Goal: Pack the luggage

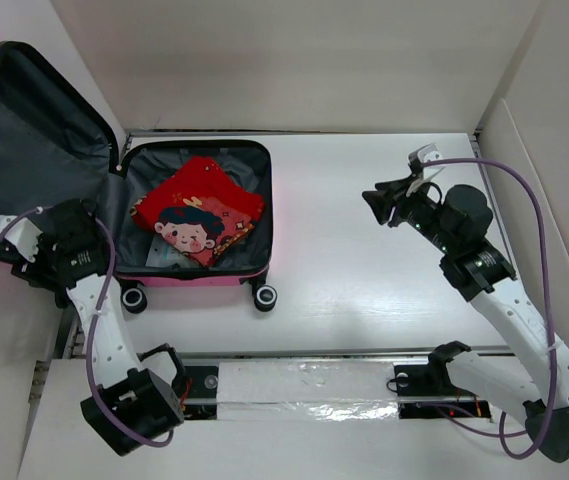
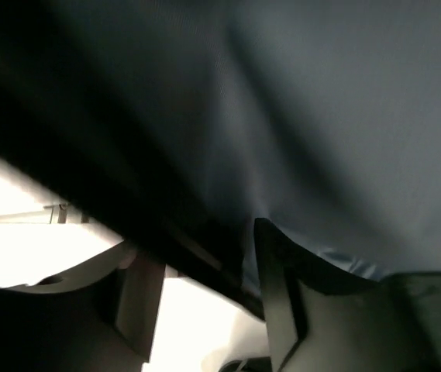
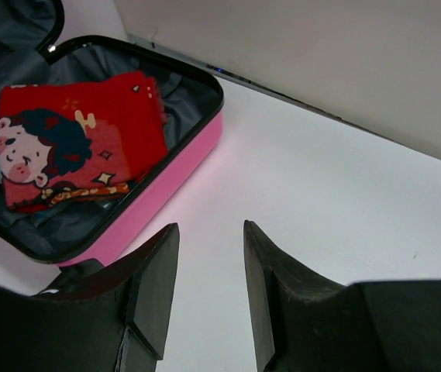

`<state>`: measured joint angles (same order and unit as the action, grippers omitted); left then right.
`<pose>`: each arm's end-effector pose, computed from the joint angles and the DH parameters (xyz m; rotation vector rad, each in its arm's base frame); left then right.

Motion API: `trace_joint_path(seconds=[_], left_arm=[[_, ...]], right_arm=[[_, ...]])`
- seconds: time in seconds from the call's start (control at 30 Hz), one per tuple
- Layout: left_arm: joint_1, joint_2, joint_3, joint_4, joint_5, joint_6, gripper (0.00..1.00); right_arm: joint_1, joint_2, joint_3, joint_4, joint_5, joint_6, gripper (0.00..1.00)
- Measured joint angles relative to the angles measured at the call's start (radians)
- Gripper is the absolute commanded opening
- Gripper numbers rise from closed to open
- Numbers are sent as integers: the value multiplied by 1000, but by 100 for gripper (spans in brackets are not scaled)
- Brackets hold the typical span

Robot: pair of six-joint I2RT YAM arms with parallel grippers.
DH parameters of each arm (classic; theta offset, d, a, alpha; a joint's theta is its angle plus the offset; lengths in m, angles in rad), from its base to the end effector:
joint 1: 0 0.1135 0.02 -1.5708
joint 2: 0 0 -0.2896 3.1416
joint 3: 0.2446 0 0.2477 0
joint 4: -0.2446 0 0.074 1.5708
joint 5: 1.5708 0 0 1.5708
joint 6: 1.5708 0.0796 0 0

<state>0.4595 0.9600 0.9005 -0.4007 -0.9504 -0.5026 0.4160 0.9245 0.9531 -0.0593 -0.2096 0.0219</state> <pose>0.1551 0.1490 0.3429 -1.3764 1.3637 0.9248 0.2091 0.1105 0.4069 -0.4780 1.5523 0.5062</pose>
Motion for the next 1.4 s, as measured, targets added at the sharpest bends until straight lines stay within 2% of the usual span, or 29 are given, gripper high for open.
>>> trace_joint_path(seconds=[0.1, 0.13, 0.2, 0.23, 0.33, 0.37, 0.4, 0.57, 0.7, 0.8, 0.93, 1.13, 1.3, 1.4], left_arm=[[14, 29, 65, -2, 16, 16, 27], [13, 31, 84, 3, 24, 19, 18], [1, 22, 91, 7, 24, 35, 9], [-8, 15, 91, 14, 28, 42, 0], [-87, -19, 76, 54, 10, 85, 0], [-177, -48, 56, 76, -28, 124, 0], [-195, -54, 53, 76, -35, 132, 0], [-572, -61, 14, 87, -313, 259, 0], [-740, -72, -9, 89, -395, 317, 0], [-758, -136, -33, 102, -343, 365, 0], [-756, -215, -48, 92, -190, 455, 0], [-761, -195, -23, 83, 16, 565, 0], [-918, -114, 7, 67, 42, 612, 0], [-992, -40, 26, 36, 138, 615, 14]], right_arm=[[18, 2, 1, -3, -15, -13, 45], [21, 4, 2, -3, -19, -17, 45], [27, 12, 7, -4, -25, -23, 45], [31, 17, 8, -4, -26, -25, 45], [36, 33, 11, -6, -27, -30, 45], [37, 39, 12, -9, -26, -31, 45], [37, 46, 13, -8, -26, -31, 45], [39, 85, 17, -9, -15, -30, 46], [44, 117, 19, -16, 4, -30, 46], [44, 121, 19, -21, 20, -30, 46], [44, 126, 21, -21, 26, -29, 48], [44, 163, 31, -21, 37, -30, 50], [50, 200, 37, -23, 49, -27, 58], [55, 222, 42, -26, 55, -28, 58]])
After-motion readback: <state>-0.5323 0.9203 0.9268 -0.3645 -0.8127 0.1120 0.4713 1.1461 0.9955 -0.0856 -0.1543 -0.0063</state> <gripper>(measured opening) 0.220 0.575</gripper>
